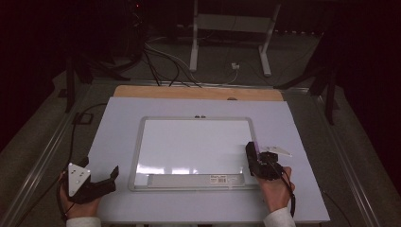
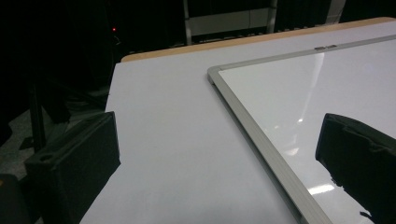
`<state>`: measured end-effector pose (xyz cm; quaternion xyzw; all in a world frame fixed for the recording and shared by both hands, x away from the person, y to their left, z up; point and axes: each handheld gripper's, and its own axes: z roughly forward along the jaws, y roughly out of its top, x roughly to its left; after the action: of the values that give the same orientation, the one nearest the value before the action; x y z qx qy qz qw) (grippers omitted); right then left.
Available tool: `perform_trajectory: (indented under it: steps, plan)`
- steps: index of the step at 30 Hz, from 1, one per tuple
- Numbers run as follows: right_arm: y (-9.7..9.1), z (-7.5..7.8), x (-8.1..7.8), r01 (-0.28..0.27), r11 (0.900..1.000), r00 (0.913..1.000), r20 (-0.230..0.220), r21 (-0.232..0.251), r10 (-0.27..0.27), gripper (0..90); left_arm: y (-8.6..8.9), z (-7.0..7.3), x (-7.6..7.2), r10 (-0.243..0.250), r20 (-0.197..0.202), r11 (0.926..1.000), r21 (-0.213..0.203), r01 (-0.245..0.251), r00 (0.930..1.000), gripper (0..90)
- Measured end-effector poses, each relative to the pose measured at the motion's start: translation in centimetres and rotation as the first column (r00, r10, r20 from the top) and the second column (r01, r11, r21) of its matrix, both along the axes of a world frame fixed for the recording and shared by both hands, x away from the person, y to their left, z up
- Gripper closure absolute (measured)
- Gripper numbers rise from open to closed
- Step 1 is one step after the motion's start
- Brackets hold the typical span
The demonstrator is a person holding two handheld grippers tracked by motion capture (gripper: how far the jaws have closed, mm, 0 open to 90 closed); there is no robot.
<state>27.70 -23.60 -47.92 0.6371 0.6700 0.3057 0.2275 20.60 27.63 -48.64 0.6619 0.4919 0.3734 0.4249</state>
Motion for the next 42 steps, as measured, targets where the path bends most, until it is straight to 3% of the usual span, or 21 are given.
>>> perform_trajectory:
  steps: [13,19,30,42]
  plan:
    - [0.1,-1.4,-1.3,0.011,0.9992,0.9995,-0.028,-0.039,-0.012,63.5,0.1,0.0,0.0,0.001,0.003,1.0,-0.002,-0.001,1.0,0.6]
    - [0.3,-1.5,-1.6,0.014,0.9984,0.9997,-0.018,-0.055,-0.015,63.6,0.1,0.1,0.0,0.002,0.006,1.0,-0.005,-0.002,1.0,0.6]
    - [0.2,-1.5,-1.9,0.02,0.9986,0.9996,-0.017,-0.049,-0.021,62.6,0.1,0.1,-0.1,0.002,0.007,1.0,-0.005,-0.002,1.0,0.6]
    - [0.1,-1.4,-1.7,-0.071,0.9944,0.9956,0.055,-0.079,0.075,34.1,0.1,0.1,0.0,0.002,0.007,1.0,-0.005,-0.002,1.0,0.6]
